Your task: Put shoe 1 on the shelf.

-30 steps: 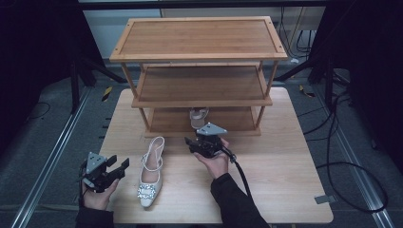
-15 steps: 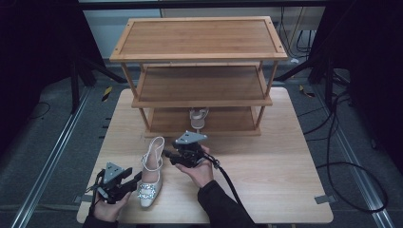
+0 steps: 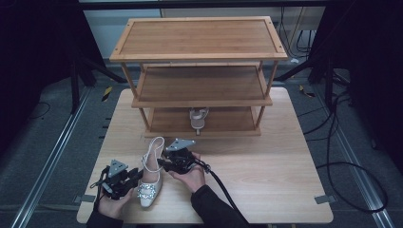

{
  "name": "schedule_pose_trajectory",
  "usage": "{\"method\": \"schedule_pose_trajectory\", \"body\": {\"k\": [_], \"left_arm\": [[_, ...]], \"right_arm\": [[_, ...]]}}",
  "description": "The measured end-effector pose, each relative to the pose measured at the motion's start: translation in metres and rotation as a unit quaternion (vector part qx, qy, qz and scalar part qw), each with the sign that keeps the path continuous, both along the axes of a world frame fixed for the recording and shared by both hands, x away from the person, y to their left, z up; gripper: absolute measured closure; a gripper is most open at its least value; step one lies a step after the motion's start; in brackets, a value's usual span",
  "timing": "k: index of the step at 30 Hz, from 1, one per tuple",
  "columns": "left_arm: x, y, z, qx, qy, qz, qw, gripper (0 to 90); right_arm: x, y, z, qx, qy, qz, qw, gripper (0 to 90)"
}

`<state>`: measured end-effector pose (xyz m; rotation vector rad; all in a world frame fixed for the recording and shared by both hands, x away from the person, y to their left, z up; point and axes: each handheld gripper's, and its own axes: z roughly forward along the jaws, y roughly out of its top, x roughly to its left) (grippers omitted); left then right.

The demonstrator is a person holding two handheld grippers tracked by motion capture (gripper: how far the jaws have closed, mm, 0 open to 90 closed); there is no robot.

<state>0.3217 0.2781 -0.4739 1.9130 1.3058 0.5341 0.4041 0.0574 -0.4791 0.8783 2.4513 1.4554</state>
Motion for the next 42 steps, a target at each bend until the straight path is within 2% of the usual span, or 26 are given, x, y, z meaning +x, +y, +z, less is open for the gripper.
{"method": "schedule_pose_trajectory", "body": {"k": [3,7,9,21,28,32,36,39,42], "left_arm": [[0.003,0.000,0.000,-0.002,0.002,-0.012,0.9999,80.6],[0.004,0.000,0.000,-0.002,0.001,-0.018,0.9998,83.7],[0.006,0.000,0.000,-0.002,-0.001,-0.020,0.9998,84.6],[0.025,-0.004,0.000,-0.002,0.000,-0.042,0.9991,87.4],[0.044,-0.018,0.001,0.018,-0.004,-0.069,0.9974,87.6],[0.050,-0.023,0.001,0.017,-0.005,-0.081,0.9965,87.3],[0.050,-0.023,0.002,0.017,-0.003,-0.082,0.9965,84.0],[0.048,-0.022,0.004,0.005,-0.002,-0.078,0.9969,74.2],[0.042,-0.013,0.013,-0.016,-0.023,-0.061,0.9977,66.4]], "right_arm": [[0.000,0.000,-0.002,-0.008,0.011,0.006,0.9999,75.0],[-0.001,-0.001,-0.004,-0.020,0.007,0.010,0.9997,86.4],[-0.001,-0.004,-0.004,-0.020,0.007,0.008,0.9997,88.9],[-0.013,-0.023,-0.002,-0.014,0.019,0.019,0.9995,89.4],[-0.020,-0.036,-0.002,-0.016,0.013,0.002,0.9998,89.3],[-0.023,-0.043,-0.004,-0.008,0.017,-0.007,0.9998,89.3],[-0.025,-0.044,-0.004,-0.008,0.015,-0.008,0.9998,88.1],[-0.024,-0.045,-0.003,-0.005,0.014,-0.002,0.9999,85.5],[-0.026,-0.048,0.002,-0.002,0.000,-0.003,1.0000,82.5]]}}
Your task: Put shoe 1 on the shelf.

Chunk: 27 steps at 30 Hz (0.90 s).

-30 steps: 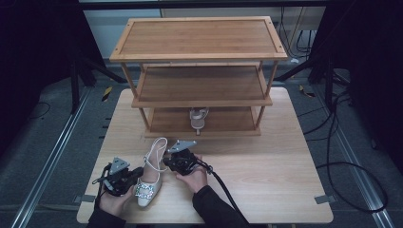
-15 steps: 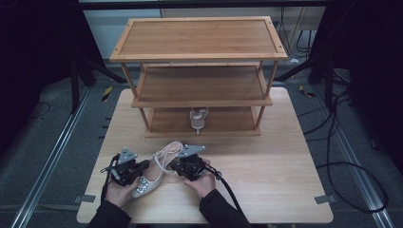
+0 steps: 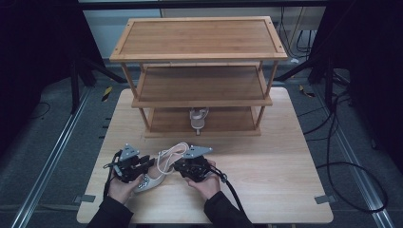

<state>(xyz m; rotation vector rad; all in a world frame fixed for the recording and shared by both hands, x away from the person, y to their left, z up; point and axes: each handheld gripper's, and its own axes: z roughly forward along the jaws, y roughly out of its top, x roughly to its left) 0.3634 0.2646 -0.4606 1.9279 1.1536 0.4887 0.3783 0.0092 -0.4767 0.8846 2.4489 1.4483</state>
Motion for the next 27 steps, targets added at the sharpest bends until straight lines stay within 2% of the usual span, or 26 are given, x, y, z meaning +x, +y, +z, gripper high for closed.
{"method": "schedule_pose_trajectory", "body": {"k": [3,7,11,14,16,19,21,27], "left_arm": [[-0.009,0.012,0.008,-0.015,-0.011,0.010,0.9998,63.9],[-0.025,0.024,0.011,-0.015,-0.012,0.025,0.9995,66.3],[-0.047,0.034,0.005,0.000,0.002,0.037,0.9993,73.4],[-0.061,0.042,-0.001,0.013,0.011,0.047,0.9988,78.8],[-0.069,0.045,-0.004,0.016,0.016,0.055,0.9982,81.9],[-0.077,0.046,-0.008,0.035,0.022,0.061,0.9973,83.1],[-0.081,0.045,-0.012,0.046,0.032,0.065,0.9964,84.1],[-0.084,0.043,-0.018,0.049,0.047,0.055,0.9961,84.6]], "right_arm": [[0.000,-0.008,0.007,0.001,-0.013,-0.006,0.9999,81.1],[0.003,-0.025,0.017,0.004,-0.031,-0.026,0.9992,83.7],[0.013,-0.043,0.020,0.004,-0.036,-0.055,0.9978,89.1],[0.023,-0.050,0.016,0.004,-0.029,-0.071,0.9971,90.0],[0.031,-0.050,0.010,-0.004,-0.026,-0.078,0.9966,90.0],[0.041,-0.046,0.001,-0.017,-0.018,-0.085,0.9961,90.0],[0.046,-0.042,-0.005,-0.022,-0.013,-0.086,0.9960,90.0],[0.059,-0.024,-0.019,-0.036,-0.007,-0.080,0.9961,90.0]]}}
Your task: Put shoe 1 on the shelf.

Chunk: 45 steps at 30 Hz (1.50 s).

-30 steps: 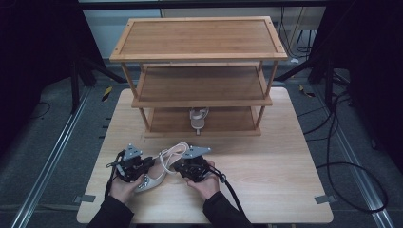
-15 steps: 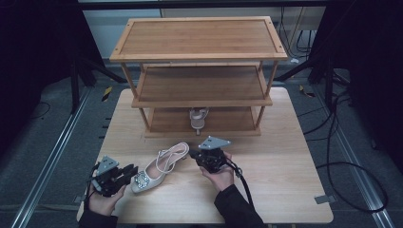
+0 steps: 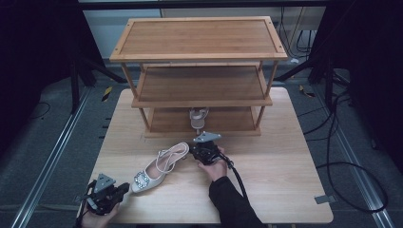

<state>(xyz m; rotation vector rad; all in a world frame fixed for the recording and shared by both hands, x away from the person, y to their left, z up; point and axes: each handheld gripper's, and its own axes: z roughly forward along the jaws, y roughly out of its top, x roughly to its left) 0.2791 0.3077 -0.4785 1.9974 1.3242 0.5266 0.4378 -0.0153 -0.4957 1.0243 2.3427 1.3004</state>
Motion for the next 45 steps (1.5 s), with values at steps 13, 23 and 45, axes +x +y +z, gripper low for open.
{"method": "schedule_pose_trajectory", "body": {"k": [13,23,45], "left_arm": [[-0.011,-0.010,-0.004,0.002,0.018,-0.025,0.9995,84.7],[0.006,-0.002,-0.006,0.001,0.013,0.000,0.9999,89.2],[0.065,0.008,0.001,-0.011,-0.045,0.033,0.9984,83.3]], "right_arm": [[0.013,0.012,-0.009,-0.004,-0.002,0.012,0.9999,90.0],[-0.001,0.009,-0.010,-0.018,0.004,0.053,0.9984,90.0],[-0.062,-0.053,0.022,0.021,-0.035,0.075,0.9964,78.7]]}}
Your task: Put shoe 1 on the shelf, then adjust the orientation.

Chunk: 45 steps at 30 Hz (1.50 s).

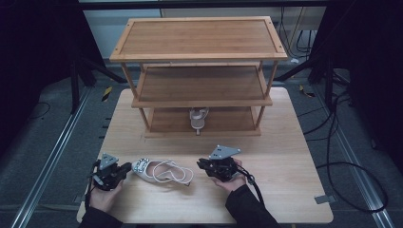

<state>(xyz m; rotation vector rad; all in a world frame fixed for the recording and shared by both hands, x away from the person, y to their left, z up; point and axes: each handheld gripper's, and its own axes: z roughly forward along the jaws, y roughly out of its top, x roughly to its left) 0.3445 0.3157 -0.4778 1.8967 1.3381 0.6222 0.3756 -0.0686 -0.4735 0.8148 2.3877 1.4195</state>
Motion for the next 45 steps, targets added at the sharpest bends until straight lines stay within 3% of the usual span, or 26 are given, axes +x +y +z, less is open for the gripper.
{"method": "schedule_pose_trajectory", "body": {"k": [4,7,10,18,22,30,39,45], "left_arm": [[0.000,0.009,0.003,-0.004,-0.026,0.030,0.9992,78.2],[0.001,0.016,0.001,0.000,-0.046,0.047,0.9979,70.9],[0.001,0.022,-0.002,0.003,-0.051,0.062,0.9968,62.7],[0.000,0.032,-0.003,-0.004,-0.056,0.089,0.9944,52.7],[0.000,0.032,-0.002,-0.002,-0.056,0.089,0.9945,52.0],[0.001,0.032,-0.002,-0.004,-0.053,0.084,0.9951,52.0],[0.000,0.030,-0.001,-0.002,-0.054,0.077,0.9955,52.3],[0.001,0.028,-0.001,-0.001,-0.053,0.073,0.9960,52.6]], "right_arm": [[-0.008,-0.008,0.014,0.027,-0.030,0.002,0.9992,65.5],[-0.013,-0.006,0.022,0.042,-0.041,0.013,0.9982,50.9],[-0.019,0.000,0.023,0.046,-0.036,0.031,0.9978,35.3],[-0.022,0.029,0.008,0.005,-0.017,0.059,0.9981,14.0],[-0.020,0.044,-0.001,-0.014,-0.002,0.069,0.9975,10.5],[-0.017,0.070,-0.014,-0.038,0.005,0.083,0.9958,8.4],[-0.011,0.086,-0.027,-0.033,0.010,0.085,0.9958,11.3],[-0.008,0.089,-0.029,-0.025,0.008,0.089,0.9956,21.6]]}}
